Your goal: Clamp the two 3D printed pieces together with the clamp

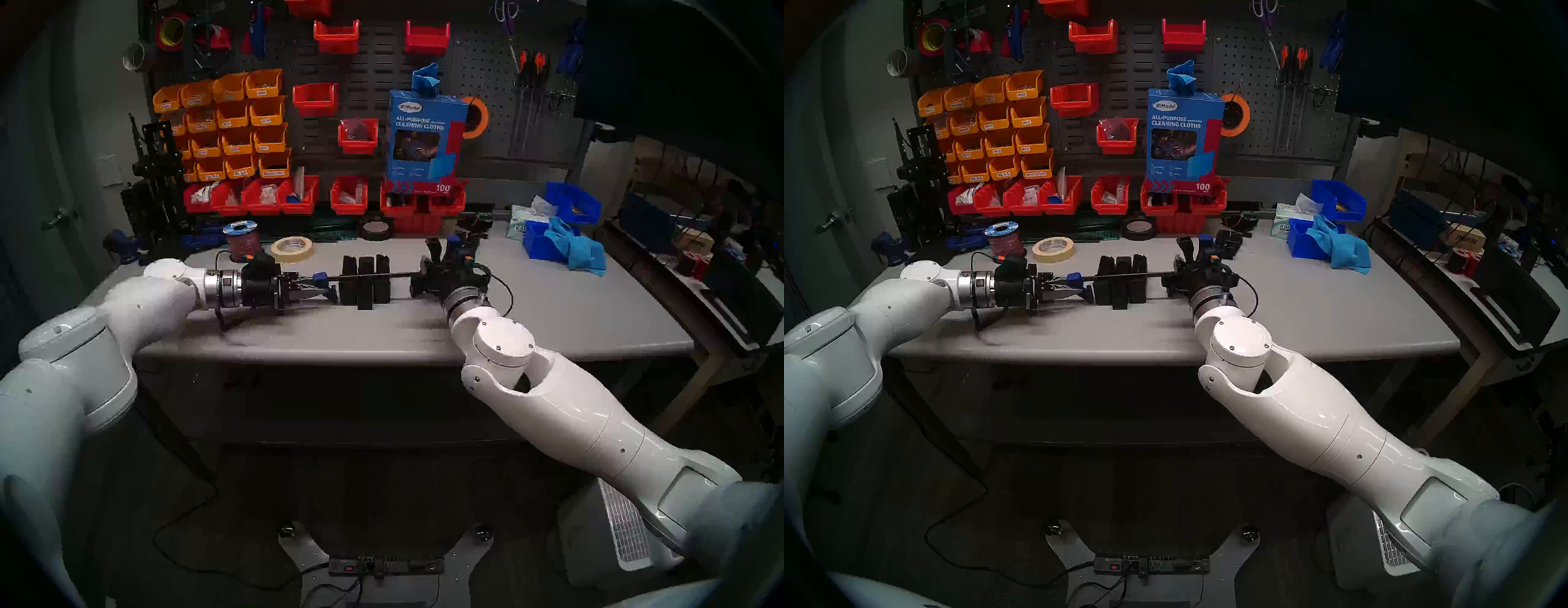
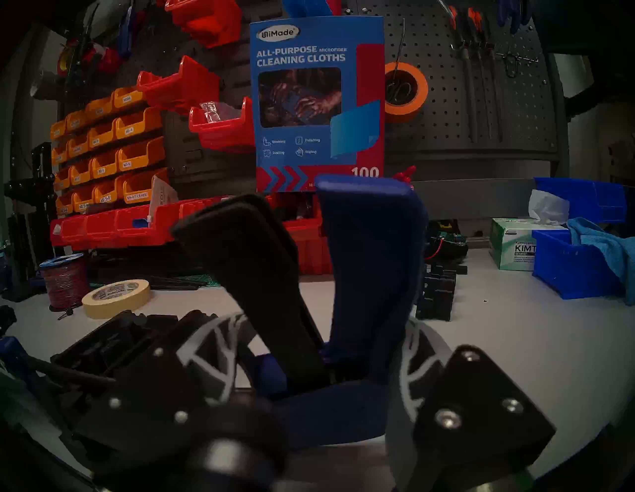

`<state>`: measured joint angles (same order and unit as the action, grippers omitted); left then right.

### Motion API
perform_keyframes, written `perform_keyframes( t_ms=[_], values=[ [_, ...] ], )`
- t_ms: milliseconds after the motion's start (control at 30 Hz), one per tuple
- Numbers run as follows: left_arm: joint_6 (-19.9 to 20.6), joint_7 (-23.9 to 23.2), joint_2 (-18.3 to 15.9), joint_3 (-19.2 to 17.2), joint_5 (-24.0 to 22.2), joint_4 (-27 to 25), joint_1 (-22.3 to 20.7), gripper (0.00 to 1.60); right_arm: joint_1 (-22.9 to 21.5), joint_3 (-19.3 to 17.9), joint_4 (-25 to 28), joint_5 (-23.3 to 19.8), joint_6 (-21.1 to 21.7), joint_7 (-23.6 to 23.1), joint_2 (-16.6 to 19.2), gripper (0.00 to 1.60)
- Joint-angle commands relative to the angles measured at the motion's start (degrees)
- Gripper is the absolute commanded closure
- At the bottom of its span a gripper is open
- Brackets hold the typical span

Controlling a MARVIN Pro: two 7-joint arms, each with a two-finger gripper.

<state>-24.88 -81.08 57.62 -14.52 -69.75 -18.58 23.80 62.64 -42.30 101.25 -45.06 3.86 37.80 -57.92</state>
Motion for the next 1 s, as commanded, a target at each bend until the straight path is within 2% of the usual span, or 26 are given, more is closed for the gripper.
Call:
perform_keyframes(
  t_ms=[0,967],
  values=[
    [-0.7,-2.9,0.6,0.4,0.3,0.7,0.0,1.60,-0.1,-0.1,0.9,-0.1,-0.3,-0.2,-0.1,1.60],
    [-3.9,1.1,1.1,2.4,1.1,2.1,-0.6,1.60,0.0,-0.2,0.8,-0.2,-0.7,-0.4,-0.2,1.60]
  ],
)
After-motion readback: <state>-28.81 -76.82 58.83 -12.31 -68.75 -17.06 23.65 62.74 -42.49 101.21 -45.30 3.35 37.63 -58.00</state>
